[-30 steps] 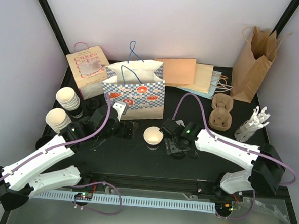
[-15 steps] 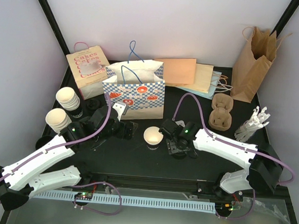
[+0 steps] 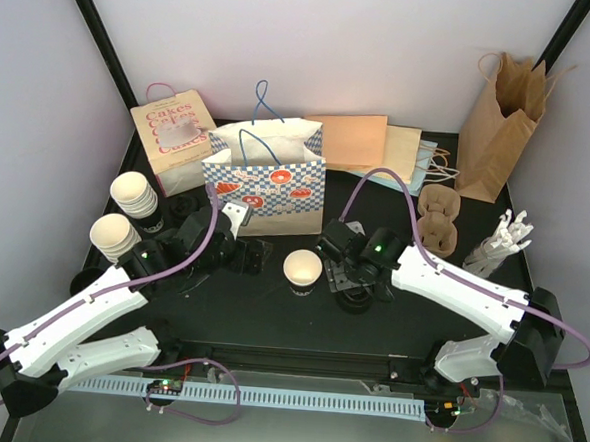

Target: Pack the takeout coffee

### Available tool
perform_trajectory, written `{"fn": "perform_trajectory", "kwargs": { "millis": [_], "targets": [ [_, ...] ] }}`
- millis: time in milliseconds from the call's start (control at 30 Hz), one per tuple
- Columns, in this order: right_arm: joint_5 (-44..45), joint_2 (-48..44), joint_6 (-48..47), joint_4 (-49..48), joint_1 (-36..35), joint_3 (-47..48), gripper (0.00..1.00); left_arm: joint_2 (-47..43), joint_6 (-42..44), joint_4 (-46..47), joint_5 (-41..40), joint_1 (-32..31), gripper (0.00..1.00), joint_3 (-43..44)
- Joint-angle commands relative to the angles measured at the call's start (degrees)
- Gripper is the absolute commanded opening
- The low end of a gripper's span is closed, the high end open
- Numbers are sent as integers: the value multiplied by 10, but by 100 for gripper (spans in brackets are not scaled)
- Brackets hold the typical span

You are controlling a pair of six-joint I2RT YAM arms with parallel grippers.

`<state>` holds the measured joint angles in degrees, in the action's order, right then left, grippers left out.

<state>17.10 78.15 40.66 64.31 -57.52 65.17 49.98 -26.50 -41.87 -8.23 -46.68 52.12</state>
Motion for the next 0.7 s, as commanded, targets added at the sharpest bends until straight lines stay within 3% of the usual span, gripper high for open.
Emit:
{"fn": "perform_trajectory", "kwargs": {
  "millis": [0, 200, 333, 667],
  "targets": [
    [-29, 14, -42, -2, -2, 46, 77, -4, 1, 38, 75, 34, 99, -7],
    [-84, 28, -78, -17, -2, 75, 77, -16, -2, 50, 117, 67, 99, -22],
    [-122, 49, -100, -26, -3, 93, 77, -5, -10, 70, 187, 90, 99, -35],
    [-129, 100, -115, -62, -3, 123, 77, 13, -37, 116, 257, 116, 99, -66]
  ]
}}
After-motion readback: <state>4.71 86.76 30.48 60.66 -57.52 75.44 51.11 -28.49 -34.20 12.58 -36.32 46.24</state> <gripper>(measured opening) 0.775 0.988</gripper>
